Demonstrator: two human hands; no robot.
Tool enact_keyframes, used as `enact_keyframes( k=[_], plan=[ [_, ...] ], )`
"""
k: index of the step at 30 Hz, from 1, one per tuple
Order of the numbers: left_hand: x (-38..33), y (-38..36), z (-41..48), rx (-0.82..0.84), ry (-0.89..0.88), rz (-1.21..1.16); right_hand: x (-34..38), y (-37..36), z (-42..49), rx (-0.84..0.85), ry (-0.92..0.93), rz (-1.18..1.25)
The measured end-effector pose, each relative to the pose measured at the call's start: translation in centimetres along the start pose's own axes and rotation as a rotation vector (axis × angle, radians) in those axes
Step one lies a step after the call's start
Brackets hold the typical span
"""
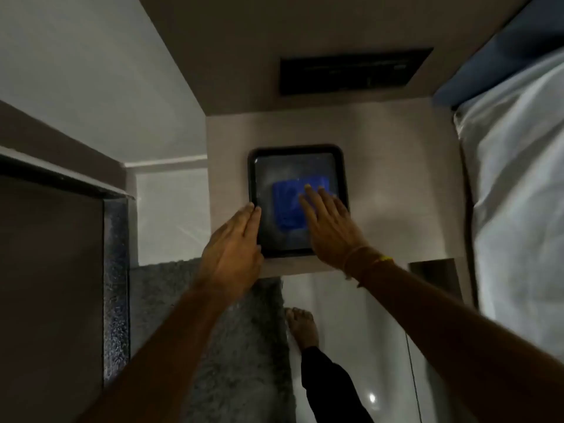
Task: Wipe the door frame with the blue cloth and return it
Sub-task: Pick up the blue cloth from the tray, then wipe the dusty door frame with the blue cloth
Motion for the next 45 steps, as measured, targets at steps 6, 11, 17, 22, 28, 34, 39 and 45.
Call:
enact_keyframes(
  k=[6,11,17,22,28,34,39,45],
  plan=[
    [1.2,-2.8,1.5,-0.022,-0.017,-0.083,-0.4,-3.6,3.3,0.018,0.072,-0.121],
    [1.2,-3.2,1.8,-0.063,-0.034,-0.141,-0.1,-3.4,4.8,0.028,0.106,-0.12],
    [1.9,-2.0,2.0,-0.157,0.029,-0.146,0.1,-2.5,5.0,0.07,0.118,-0.079],
    [2.9,-0.7,1.2,-0.228,0.121,-0.197,-1.3,1.6,5.8,-0.141,-0.072,0.338],
    [4.3,4.3,-1.5,-0.356,0.26,-0.267,-3.4,5.7,2.1,-0.384,-0.71,1.906],
    [5.2,16.5,-5.9,-0.623,0.245,-0.296,5.8,17.2,1.1,-0.152,-0.271,2.432],
    [5.8,26.8,-15.3,-0.928,0.234,-0.293,14.2,25.2,-2.0,-0.15,-0.111,2.247],
    [6.4,32.5,-31.3,-1.107,0.297,-0.264,25.8,33.1,-8.9,-0.018,0.099,2.22]
  ],
)
Point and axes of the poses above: each hand's wrist, its own z-axis towards the middle knuckle, its own y-axis out of the back of the hand, x = y × z, the point moved 7 cm from there along z, towards the middle knuckle, and after that the axes turned 5 degrees about -x, right-handed, at the moved point
